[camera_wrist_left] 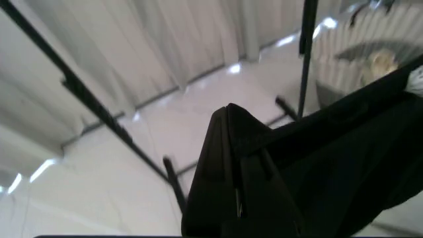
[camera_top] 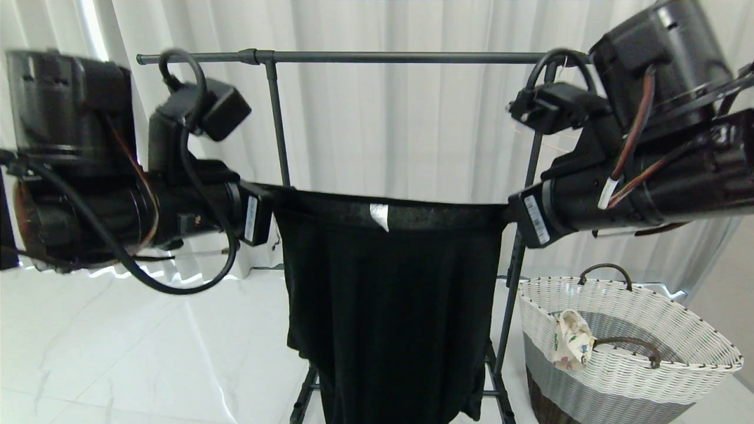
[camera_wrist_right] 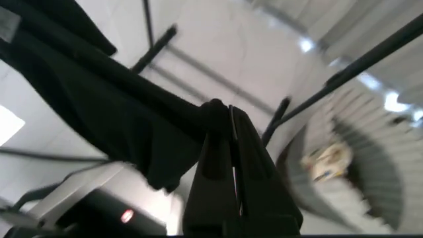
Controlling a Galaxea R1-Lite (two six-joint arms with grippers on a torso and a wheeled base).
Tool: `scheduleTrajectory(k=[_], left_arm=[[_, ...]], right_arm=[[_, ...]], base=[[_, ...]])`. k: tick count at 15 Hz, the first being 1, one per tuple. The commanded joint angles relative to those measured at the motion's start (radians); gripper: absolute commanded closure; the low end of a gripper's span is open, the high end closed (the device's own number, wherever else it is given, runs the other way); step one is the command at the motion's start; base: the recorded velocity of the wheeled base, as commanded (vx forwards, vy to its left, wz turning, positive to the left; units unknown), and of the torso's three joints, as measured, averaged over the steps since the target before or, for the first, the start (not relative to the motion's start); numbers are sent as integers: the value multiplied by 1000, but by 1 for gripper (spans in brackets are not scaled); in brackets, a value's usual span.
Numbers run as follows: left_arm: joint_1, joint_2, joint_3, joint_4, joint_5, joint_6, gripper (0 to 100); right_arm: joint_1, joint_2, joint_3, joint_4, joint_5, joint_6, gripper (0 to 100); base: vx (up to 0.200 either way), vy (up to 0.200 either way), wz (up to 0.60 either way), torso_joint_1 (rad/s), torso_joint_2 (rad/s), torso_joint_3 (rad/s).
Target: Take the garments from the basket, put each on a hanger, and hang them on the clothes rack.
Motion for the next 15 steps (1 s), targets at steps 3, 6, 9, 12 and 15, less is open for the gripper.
scheduleTrajectory(k=[3, 6, 9, 12, 15], left_arm=[[-129, 25, -383, 293, -1, -2, 100], [-152, 18, -398, 324, 1, 1, 100], [-170, 38, -401, 311, -10, 136, 100], [-170, 134, -467, 175, -65, 169, 100], [-184, 194, -542, 144, -67, 169, 100]], right_arm=[[-76, -11, -236, 65, 1, -66, 100], [-87, -28, -248, 88, 1, -64, 100], [-87, -108, -243, 196, 36, -48, 100], [-47, -214, -242, 335, 240, -37, 100], [40, -221, -242, 357, 279, -32, 100]], base=[[0, 0, 0, 0, 0, 0], [0, 0, 0, 0, 0, 0], [0, 0, 0, 0, 0, 0], [0, 0, 0, 0, 0, 0], [0, 0, 0, 0, 0, 0]])
